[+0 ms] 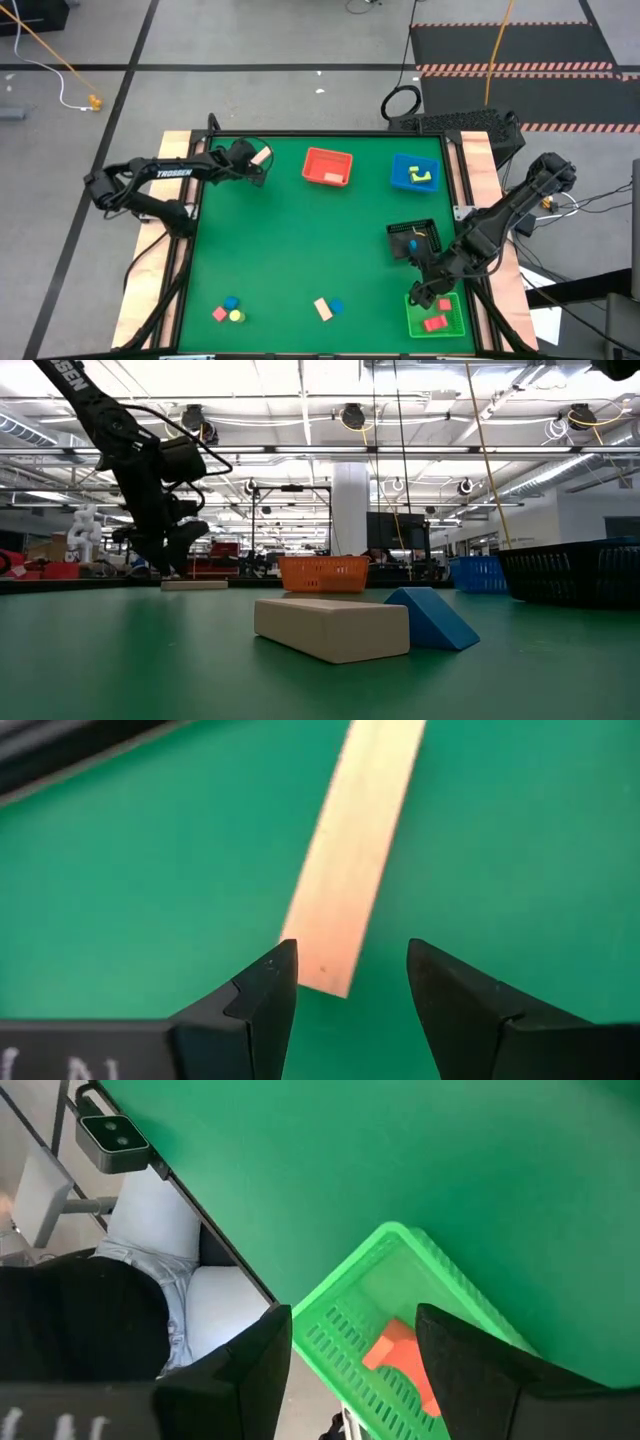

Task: Sort & place blocks by color
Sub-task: Put the brown block into the orange bin

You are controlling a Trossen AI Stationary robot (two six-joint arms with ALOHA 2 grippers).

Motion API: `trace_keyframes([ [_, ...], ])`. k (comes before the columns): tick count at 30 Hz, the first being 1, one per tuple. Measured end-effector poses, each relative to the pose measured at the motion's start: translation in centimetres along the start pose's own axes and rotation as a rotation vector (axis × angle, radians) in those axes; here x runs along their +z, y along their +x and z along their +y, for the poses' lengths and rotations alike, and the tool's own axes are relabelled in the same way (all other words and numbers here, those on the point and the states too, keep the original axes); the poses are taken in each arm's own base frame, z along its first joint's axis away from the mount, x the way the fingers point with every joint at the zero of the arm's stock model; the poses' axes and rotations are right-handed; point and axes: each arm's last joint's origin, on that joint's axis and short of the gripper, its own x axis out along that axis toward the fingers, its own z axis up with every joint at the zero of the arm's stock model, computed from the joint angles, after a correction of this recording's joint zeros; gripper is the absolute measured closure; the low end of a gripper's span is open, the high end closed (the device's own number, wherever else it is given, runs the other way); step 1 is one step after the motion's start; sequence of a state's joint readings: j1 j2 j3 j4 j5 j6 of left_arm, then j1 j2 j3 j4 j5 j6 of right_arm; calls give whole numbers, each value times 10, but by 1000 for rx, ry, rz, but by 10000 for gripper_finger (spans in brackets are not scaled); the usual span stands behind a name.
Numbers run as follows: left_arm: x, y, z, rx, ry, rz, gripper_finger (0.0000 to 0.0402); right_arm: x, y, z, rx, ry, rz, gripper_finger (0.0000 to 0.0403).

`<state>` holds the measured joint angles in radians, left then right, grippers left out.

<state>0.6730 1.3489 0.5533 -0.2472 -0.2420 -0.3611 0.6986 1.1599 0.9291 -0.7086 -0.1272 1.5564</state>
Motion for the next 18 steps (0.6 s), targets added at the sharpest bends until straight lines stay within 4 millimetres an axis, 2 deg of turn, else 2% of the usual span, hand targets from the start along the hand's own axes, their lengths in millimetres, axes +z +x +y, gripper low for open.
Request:
trace_keyframes([
  [9, 0, 19, -4, 9, 49, 15, 211, 9, -1, 0, 4, -28, -19, 197],
  [18, 1, 20, -4, -2, 49, 4, 211, 10, -1, 0, 4, -46, -21, 197],
])
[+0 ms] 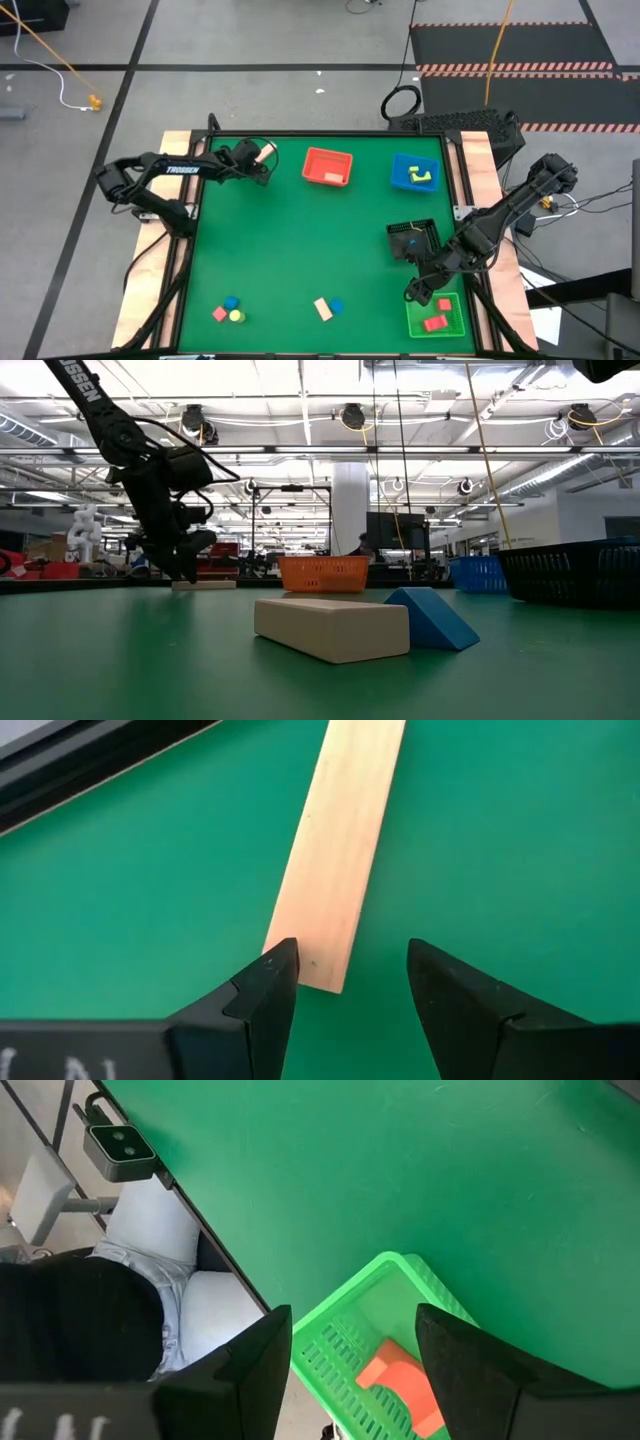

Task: Sort & place blocks by color
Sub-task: Put the brown block into the orange bin

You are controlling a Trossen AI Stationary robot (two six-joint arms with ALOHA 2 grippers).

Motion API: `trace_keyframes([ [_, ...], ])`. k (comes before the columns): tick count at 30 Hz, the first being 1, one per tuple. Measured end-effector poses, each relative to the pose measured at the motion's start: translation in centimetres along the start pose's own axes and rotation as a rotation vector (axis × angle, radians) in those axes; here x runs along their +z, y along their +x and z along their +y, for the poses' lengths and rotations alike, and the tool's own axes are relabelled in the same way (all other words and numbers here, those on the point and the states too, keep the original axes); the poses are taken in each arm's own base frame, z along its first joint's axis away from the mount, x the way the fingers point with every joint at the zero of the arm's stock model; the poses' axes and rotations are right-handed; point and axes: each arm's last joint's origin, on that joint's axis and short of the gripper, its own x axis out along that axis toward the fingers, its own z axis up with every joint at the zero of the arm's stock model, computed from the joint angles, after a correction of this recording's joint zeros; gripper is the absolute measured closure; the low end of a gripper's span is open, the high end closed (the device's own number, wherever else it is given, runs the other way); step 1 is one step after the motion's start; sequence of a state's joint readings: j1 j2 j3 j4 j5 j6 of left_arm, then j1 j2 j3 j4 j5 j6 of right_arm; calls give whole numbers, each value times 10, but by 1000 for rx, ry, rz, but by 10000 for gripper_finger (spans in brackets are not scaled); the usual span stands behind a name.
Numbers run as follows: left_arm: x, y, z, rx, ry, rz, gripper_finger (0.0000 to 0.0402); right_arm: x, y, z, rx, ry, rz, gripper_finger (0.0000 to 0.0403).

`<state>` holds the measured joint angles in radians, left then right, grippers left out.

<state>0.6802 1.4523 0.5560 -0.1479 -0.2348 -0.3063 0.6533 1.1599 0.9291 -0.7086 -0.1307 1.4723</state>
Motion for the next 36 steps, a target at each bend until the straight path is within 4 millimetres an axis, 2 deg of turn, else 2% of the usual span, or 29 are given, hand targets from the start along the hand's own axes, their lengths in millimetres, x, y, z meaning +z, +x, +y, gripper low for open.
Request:
trace_keyframes([
  [3, -1, -3, -2, -35, -32, 16, 211, 0, 0, 0, 0, 0, 0, 197],
  [8, -9, -6, -15, -197, -67, 112, 211, 0, 0, 0, 0, 0, 0, 197],
  [13, -16, -16, -28, -257, -51, 143, 211, 0, 0, 0, 0, -20, -3, 197],
  [16, -16, -30, -35, -298, -26, 85, 211, 0, 0, 0, 0, -29, -3, 197],
  [20, -8, -52, -39, -265, 0, -89, 211, 0, 0, 0, 0, -39, -4, 197],
  [22, -8, -56, -39, -225, 8, -132, 211, 0, 0, 0, -4, -59, -17, 197],
  [27, -9, -52, -44, -213, 42, -140, 211, 3, 0, -1, -21, -130, -88, 197],
  [36, -20, -26, -50, -149, 112, -30, 211, 8, -1, -2, -26, -156, -104, 197],
])
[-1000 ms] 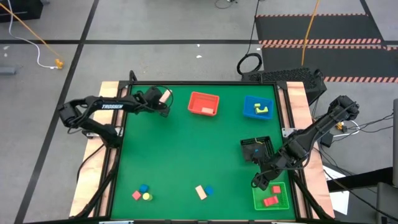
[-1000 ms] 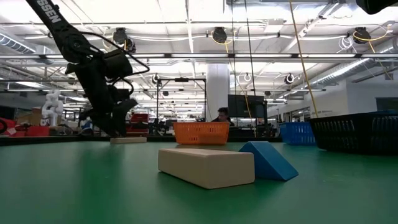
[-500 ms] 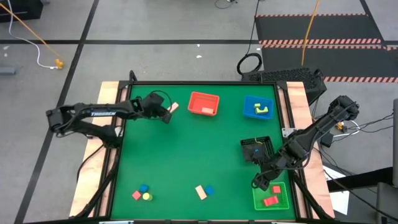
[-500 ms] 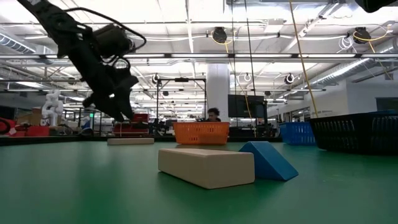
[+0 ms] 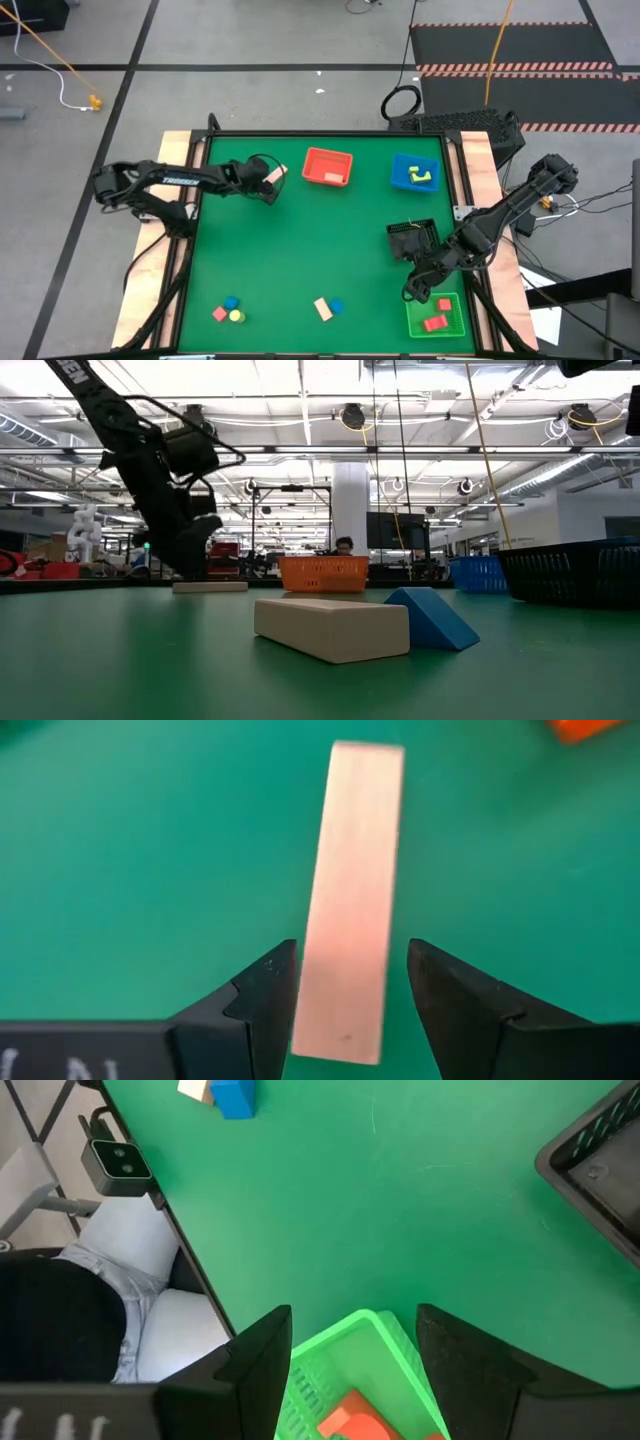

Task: Sort & place blocks by color
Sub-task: Put the brown block into the orange bin

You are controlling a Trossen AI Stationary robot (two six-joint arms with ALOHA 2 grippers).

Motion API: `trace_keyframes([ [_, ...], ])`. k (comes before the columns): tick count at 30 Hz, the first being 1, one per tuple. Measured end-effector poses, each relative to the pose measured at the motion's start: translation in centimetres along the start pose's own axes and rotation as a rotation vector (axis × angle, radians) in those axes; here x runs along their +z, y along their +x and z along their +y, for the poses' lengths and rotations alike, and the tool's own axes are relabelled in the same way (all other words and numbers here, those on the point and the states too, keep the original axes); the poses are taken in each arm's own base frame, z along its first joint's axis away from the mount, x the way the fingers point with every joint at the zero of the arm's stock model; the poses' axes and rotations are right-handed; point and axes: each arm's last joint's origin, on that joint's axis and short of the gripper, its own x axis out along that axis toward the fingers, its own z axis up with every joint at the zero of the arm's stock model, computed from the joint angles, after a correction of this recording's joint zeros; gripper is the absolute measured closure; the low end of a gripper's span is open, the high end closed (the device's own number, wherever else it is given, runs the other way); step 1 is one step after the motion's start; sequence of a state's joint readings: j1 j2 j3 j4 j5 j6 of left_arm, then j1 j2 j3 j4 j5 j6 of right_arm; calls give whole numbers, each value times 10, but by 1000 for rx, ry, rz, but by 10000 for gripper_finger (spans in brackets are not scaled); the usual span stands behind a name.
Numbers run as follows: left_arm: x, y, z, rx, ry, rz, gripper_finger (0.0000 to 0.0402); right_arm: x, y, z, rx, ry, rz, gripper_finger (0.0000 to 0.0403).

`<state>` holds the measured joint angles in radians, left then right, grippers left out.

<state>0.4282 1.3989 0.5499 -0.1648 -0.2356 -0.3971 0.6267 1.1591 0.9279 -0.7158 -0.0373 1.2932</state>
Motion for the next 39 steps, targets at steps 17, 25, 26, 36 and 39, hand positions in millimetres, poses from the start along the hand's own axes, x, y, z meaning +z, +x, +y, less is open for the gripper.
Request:
trace_keyframes([
  [17, -8, 15, -4, 37, 24, 64, 269, 4, 0, -1, -33, -18, -110, 197],
  [25, -10, -3, -16, -72, 38, 48, 269, 19, -4, -4, -145, -54, -466, 197],
  [26, -9, -7, -19, -89, 44, 34, 269, 22, -4, -5, -152, -35, -509, 197],
  [36, -26, -56, -70, -326, 211, -134, 269, 64, 20, -20, 180, 285, -790, 197],
  [39, -31, -67, -87, -375, 304, -237, 269, 76, 28, -34, 334, 339, -822, 197],
])
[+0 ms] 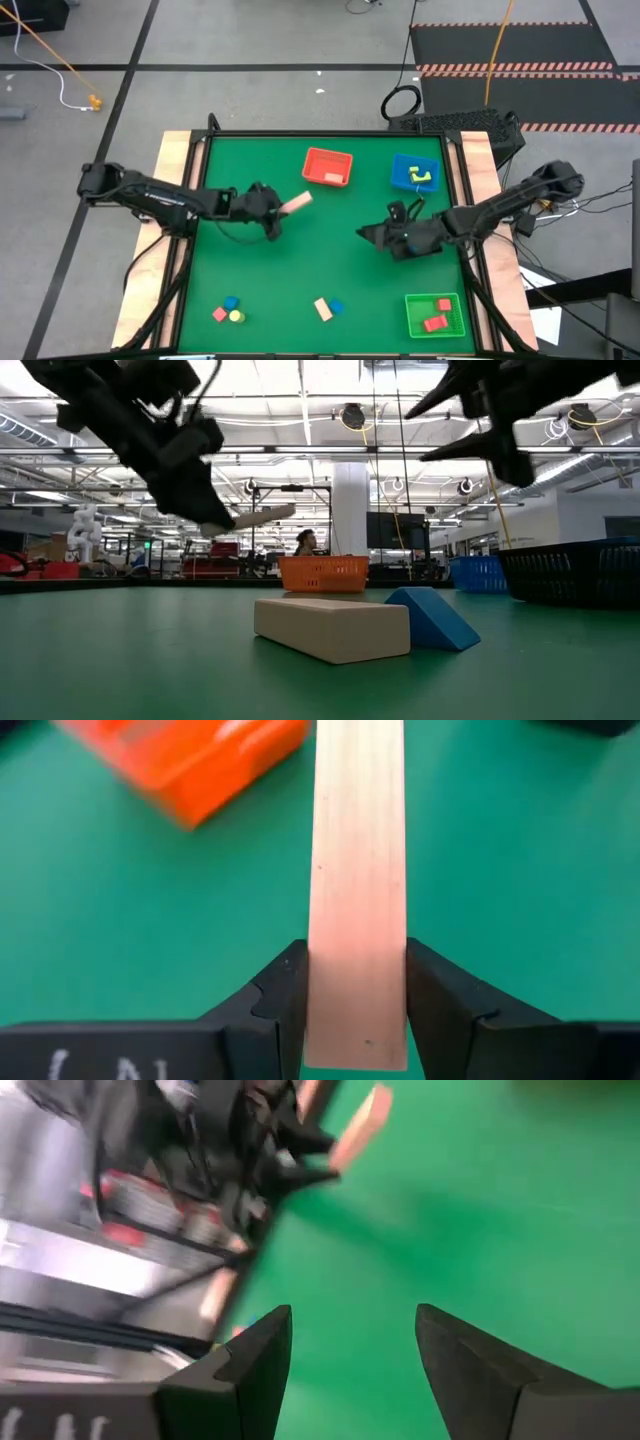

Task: Sort & place blocks by color
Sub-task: Put the brown block into the orange bin

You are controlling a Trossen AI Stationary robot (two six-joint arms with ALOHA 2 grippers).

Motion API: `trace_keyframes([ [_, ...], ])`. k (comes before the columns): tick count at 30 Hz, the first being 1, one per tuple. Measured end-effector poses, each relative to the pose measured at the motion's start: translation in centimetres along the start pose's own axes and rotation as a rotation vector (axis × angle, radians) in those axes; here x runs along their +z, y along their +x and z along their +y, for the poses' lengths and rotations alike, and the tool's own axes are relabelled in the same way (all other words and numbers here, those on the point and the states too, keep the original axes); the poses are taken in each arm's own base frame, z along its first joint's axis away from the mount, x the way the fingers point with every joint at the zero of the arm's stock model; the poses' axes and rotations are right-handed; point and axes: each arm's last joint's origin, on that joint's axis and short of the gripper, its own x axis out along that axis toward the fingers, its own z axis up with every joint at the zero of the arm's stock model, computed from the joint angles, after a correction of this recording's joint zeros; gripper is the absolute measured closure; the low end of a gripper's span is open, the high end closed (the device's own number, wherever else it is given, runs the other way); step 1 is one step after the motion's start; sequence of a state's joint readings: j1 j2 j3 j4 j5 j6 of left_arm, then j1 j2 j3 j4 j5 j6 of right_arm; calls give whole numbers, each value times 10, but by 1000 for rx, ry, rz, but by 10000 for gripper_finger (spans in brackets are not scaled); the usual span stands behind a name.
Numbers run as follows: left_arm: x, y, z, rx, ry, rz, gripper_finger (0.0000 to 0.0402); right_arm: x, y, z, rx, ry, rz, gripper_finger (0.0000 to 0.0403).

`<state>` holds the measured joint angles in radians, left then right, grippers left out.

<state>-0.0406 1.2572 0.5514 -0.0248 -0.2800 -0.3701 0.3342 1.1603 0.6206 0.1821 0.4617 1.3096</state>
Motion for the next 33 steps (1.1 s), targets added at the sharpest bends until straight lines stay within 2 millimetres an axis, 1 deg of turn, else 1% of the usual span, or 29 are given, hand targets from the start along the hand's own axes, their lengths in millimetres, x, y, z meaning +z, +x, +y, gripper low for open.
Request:
trace_keyframes([
  [3, 2, -5, -18, -32, 63, -96, 269, 10, 6, -12, 107, 64, -16, 197],
  [5, 6, -9, -27, -54, 69, -167, 269, 14, 11, -21, 110, 74, -33, 197],
  [7, 9, -12, -33, -82, 71, -218, 269, 17, 15, -27, 86, 48, -45, 197],
  [12, 11, -16, -40, -117, 73, -267, 269, 26, 32, -28, 95, -26, -25, 197],
  [14, 12, -16, -40, -113, 70, -273, 269, 32, 39, -22, 131, -58, -30, 197],
  [17, 12, -16, -40, -114, 65, -276, 269, 39, 51, -18, 141, -97, -18, 197],
  [20, 12, -16, -40, -114, 65, -276, 269, 46, 64, -15, 131, -108, -11, 197],
  [22, 12, -16, -40, -113, 70, -274, 269, 51, 73, -8, 158, -109, -7, 197],
  [27, 11, -15, -39, -99, 80, -267, 269, 55, 95, 0, 185, -147, 36, 197],
  [30, 9, -15, -38, -72, 87, -250, 269, 58, 103, 8, 215, -147, 49, 197],
  [33, 8, -14, -37, -55, 95, -235, 269, 62, 108, 11, 221, -147, 51, 197],
])
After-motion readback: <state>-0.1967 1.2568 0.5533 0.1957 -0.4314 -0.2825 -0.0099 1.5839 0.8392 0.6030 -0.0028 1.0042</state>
